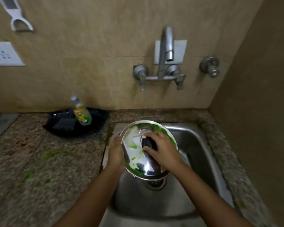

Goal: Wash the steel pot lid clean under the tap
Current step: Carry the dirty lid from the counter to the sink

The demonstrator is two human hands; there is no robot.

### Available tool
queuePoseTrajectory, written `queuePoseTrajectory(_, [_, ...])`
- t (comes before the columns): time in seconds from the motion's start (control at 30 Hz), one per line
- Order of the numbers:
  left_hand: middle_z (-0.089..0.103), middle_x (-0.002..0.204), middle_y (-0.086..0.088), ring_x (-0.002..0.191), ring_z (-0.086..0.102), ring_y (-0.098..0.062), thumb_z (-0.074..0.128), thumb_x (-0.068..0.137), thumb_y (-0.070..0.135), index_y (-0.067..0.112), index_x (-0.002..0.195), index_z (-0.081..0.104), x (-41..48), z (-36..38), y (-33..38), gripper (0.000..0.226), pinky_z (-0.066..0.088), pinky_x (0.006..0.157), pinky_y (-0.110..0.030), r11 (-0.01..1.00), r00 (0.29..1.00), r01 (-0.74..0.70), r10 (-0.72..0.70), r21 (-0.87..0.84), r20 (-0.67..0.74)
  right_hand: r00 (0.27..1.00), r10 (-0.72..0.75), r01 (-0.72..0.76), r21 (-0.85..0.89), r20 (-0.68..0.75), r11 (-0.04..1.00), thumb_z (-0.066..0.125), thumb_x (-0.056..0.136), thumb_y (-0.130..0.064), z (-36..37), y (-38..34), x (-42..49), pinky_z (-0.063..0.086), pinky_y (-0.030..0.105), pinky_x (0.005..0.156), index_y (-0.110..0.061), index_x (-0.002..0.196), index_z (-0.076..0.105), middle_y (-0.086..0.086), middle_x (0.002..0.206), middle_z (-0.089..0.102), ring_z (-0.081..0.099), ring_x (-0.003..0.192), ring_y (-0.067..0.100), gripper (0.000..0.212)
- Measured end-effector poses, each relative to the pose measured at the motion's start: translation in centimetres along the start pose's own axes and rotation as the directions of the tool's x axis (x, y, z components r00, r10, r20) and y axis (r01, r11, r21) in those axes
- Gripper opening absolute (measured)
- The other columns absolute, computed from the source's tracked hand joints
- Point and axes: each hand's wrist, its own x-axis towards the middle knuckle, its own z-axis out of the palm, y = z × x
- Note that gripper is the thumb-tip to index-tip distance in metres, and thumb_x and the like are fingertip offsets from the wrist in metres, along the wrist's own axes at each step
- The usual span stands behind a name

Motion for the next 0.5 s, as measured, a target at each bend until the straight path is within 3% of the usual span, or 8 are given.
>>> queuePoseTrajectory(0.1, [0.069,0.070,-0.004,0.068,0.063,-0.020,0.042,0.101,0.023,0.012,0.083,0.064,-0.4,3.0,-0.2,0.031,0.049,0.063,-0.030,0.999,1.000,-0.014,0.013,0.032,0.025,0.996,0.021,-0.020,0.020,-0.084,1.000,0.059,0.090,-0.034,-3.6,2.1,0.4,0.038,0.035,0.102,-0.024,0.126,0.058,0.002,0.128,0.055,0.045,0.121,0.021,0.038])
queuePoseTrajectory(0.2, [0.068,0.071,-0.005,0.066,0.061,-0.019,0.046,0.100,0.023,0.011,0.079,0.064,-0.2,5.0,0.5,0.030,0.049,0.060,-0.030,0.994,0.999,-0.042,0.039,0.097,0.029,0.943,0.227,-0.140,0.327,-0.245,0.934,0.056,0.094,-0.023,-7.1,4.1,2.9,0.043,0.037,0.100,-0.014,0.121,0.061,0.007,0.124,0.061,0.055,0.116,0.022,0.030])
queuePoseTrajectory(0.3, [0.069,0.093,-0.019,0.079,0.064,-0.029,0.044,0.100,0.028,0.012,0.084,0.067,0.8,6.4,1.5,0.032,0.053,0.082,-0.042,0.984,0.994,-0.073,0.059,0.162,0.088,0.842,0.473,-0.248,0.591,-0.261,0.768,0.052,0.095,-0.022,-9.9,5.4,6.9,0.044,0.038,0.100,-0.010,0.123,0.059,0.011,0.125,0.062,0.056,0.117,0.027,0.031])
queuePoseTrajectory(0.4, [0.068,0.091,-0.016,0.084,0.064,-0.030,0.046,0.099,0.031,0.011,0.086,0.067,1.3,7.3,2.6,0.032,0.051,0.086,-0.042,0.984,0.995,-0.083,0.073,0.161,0.066,0.828,0.476,-0.236,0.586,-0.296,0.775,0.050,0.096,-0.029,-11.6,4.8,10.7,0.044,0.042,0.101,-0.011,0.129,0.053,0.012,0.126,0.062,0.056,0.117,0.028,0.039])
queuePoseTrajectory(0.5, [0.068,0.088,-0.013,0.080,0.064,-0.027,0.045,0.100,0.029,0.010,0.088,0.067,1.9,7.7,3.0,0.031,0.052,0.084,-0.039,0.990,0.995,-0.077,0.069,0.121,0.068,0.858,0.376,-0.180,0.482,-0.349,0.857,0.049,0.095,-0.038,-12.1,2.9,13.3,0.047,0.036,0.083,-0.012,0.115,0.059,0.012,0.109,0.067,0.061,0.101,0.029,0.034])
